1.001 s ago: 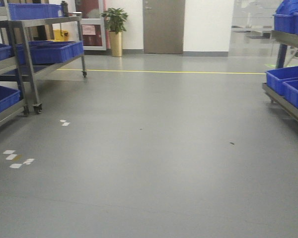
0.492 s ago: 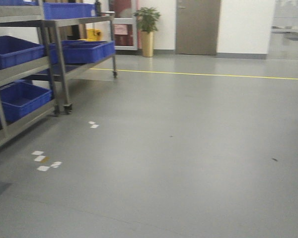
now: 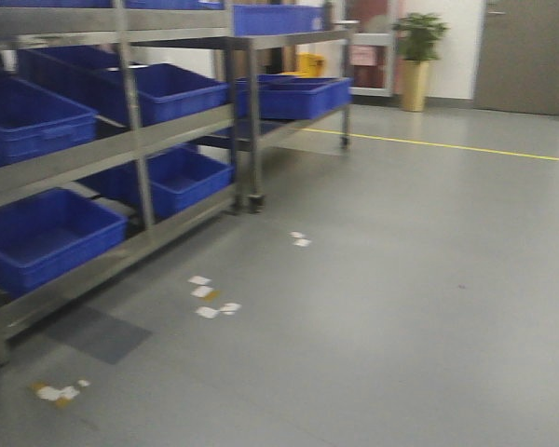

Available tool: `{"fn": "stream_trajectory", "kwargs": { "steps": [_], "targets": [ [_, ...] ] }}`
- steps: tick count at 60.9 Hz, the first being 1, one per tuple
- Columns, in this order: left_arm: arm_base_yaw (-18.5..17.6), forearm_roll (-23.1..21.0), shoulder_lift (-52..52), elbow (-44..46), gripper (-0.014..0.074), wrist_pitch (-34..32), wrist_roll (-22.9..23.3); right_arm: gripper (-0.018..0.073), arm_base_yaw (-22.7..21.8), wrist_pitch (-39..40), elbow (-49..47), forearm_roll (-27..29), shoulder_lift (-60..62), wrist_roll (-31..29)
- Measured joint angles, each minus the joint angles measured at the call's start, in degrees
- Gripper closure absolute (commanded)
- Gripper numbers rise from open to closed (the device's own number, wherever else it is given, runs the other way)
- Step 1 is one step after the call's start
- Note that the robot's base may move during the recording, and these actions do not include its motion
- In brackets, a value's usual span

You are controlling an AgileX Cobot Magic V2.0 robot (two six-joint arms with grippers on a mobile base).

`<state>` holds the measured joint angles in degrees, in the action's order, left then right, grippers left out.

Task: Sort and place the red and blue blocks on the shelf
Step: 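Keep both cubes gripped while the base drives to the shelf of blue bins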

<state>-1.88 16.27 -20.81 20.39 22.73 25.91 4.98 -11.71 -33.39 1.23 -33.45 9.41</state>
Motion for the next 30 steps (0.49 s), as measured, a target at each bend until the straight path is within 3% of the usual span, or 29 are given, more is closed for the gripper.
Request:
{"fn": "stream_trajectory", "kwargs": {
  "steps": [30],
  "targets": [
    [0.00, 0.00, 0.00, 0.00, 0.0474, 0.00, 0.00, 0.0511, 0.00, 0.00, 0.00, 0.00, 0.00, 0.00]
  ]
}}
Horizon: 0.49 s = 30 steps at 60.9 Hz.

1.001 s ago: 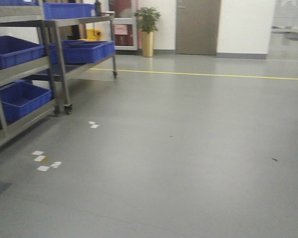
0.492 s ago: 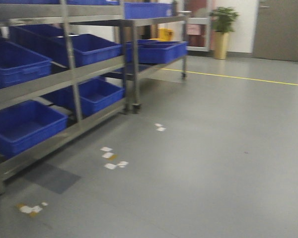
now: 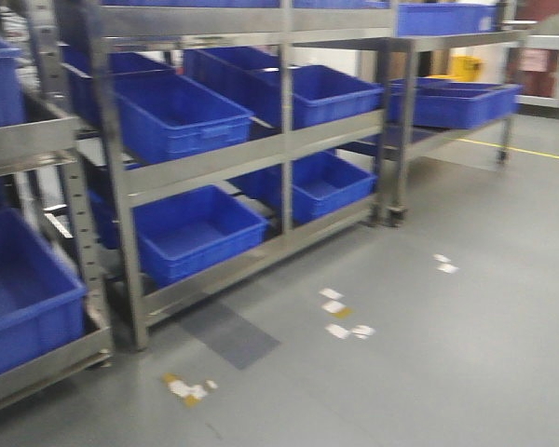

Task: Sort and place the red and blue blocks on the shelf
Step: 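Keep both cubes gripped while the base drives to the shelf of blue bins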

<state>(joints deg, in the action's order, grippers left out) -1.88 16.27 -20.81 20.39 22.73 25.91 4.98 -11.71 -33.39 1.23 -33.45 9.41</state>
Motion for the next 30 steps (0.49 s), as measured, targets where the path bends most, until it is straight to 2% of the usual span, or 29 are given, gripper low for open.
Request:
{"fn": "stream_trajectory", "kwargs": {
  "steps": [30],
  "targets": [
    [0.00, 0.00, 0.00, 0.00, 0.0474, 0.00, 0.00, 0.0511, 0.00, 0.00, 0.00, 0.00, 0.00, 0.00]
  ]
}}
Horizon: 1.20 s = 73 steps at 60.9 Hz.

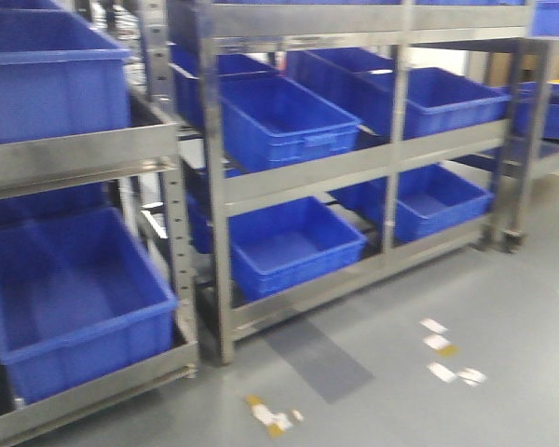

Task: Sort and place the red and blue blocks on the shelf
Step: 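Keep both cubes gripped while the base drives to the shelf of blue bins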

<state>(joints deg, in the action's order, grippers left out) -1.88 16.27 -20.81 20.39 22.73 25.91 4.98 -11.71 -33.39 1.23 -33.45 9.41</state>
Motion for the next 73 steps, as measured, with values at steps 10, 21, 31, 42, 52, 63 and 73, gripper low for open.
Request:
{"fn": "stream_trajectory", "kwargs": {
  "steps": [10, 21, 31, 42, 52, 63, 73],
  "targets": [
    [0.00, 0.00, 0.00, 0.00, 0.0474, 0.00, 0.00, 0.0511, 0.00, 0.00, 0.00, 0.00, 0.00, 0.00],
    [0.00, 0.00, 0.00, 0.00, 0.0474, 0.00, 0.00, 0.0511, 0.00, 0.00, 0.00, 0.00, 0.00, 0.00],
    [0.00, 0.00, 0.00, 0.00, 0.0474, 0.00, 0.00, 0.0511, 0.00, 0.00, 0.00, 0.00, 0.00, 0.00],
    [0.00, 0.00, 0.00, 0.00, 0.0474, 0.00, 0.00, 0.0511, 0.00, 0.00, 0.00, 0.00, 0.00, 0.00],
    [0.00, 0.00, 0.00, 0.00, 0.0474, 0.00, 0.00, 0.0511, 0.00, 0.00, 0.00, 0.00, 0.00, 0.00],
    [0.00, 0.00, 0.00, 0.00, 0.0474, 0.00, 0.00, 0.0511, 0.00, 0.00, 0.00, 0.00, 0.00, 0.00],
    [0.00, 0.00, 0.00, 0.00, 0.0474, 0.00, 0.00, 0.0511, 0.00, 0.00, 0.00, 0.00, 0.00, 0.00]
  ]
}}
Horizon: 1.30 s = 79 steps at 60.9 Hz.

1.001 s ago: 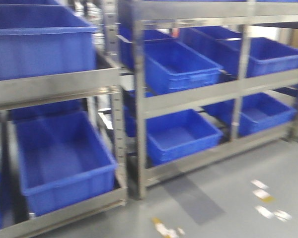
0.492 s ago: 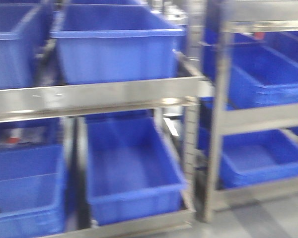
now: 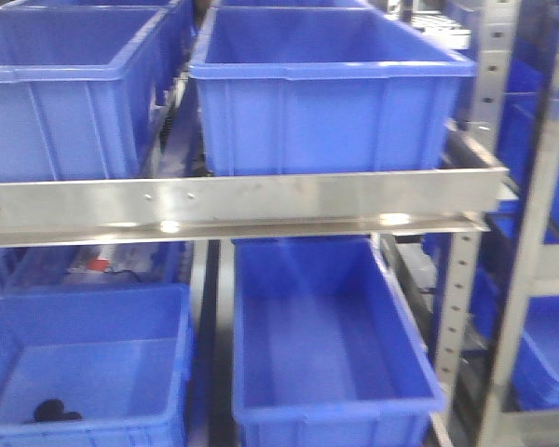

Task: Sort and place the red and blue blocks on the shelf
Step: 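Keep both cubes gripped while the base drives to the shelf of blue bins, then move both held cubes down over the blue bins on the shelf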

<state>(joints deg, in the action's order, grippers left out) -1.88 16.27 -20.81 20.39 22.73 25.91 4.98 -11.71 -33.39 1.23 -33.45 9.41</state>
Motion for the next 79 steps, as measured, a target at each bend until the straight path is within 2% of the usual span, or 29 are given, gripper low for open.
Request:
{"fn": "stream_trajectory", "kwargs": {
  "steps": [79],
  "targets": [
    [0.00, 0.00, 0.00, 0.00, 0.0474, 0.00, 0.00, 0.0511, 0.00, 0.00, 0.00, 0.00, 0.00, 0.00]
  ]
}}
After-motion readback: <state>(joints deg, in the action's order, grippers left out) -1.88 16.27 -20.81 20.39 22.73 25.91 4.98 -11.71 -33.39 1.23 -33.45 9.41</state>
